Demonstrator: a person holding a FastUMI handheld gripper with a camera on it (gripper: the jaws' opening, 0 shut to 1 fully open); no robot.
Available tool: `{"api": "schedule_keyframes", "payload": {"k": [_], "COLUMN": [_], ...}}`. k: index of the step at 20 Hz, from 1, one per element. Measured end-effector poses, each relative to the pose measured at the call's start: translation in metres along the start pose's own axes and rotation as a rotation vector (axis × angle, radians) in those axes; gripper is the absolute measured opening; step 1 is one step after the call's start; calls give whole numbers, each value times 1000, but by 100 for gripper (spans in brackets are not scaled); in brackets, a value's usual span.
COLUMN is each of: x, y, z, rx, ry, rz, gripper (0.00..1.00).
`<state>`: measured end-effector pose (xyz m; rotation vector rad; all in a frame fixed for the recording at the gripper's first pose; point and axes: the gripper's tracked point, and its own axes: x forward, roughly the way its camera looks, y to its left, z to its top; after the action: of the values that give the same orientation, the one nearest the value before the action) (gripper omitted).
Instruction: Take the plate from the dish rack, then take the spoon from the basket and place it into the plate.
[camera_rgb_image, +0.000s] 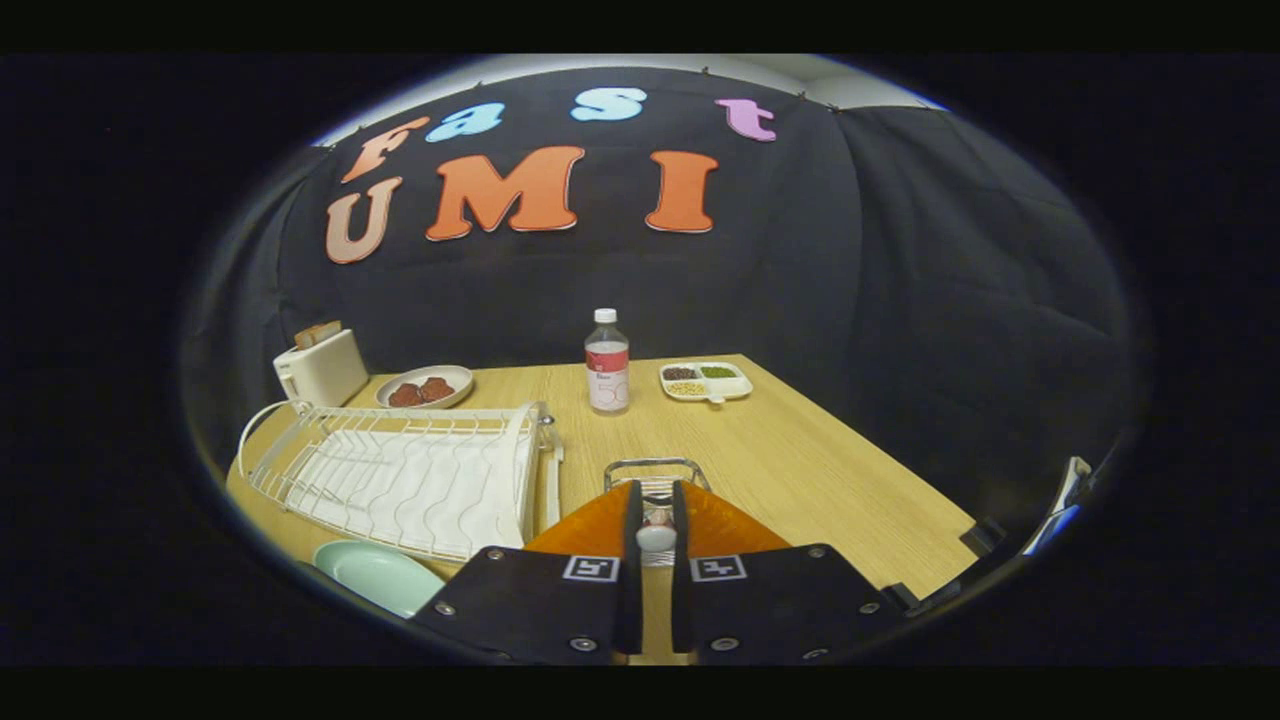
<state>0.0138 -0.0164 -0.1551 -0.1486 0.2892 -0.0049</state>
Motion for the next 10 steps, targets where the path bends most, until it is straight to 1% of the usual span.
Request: {"api": "schedule_keyframes", "payload": {"k": [6,10], "x": [-47,-80], "y": [19,51], "z": [33,48], "rx": [-23,-49], "ry": [-74,-131], "rz": [22,83], "gripper": [11,11]}}
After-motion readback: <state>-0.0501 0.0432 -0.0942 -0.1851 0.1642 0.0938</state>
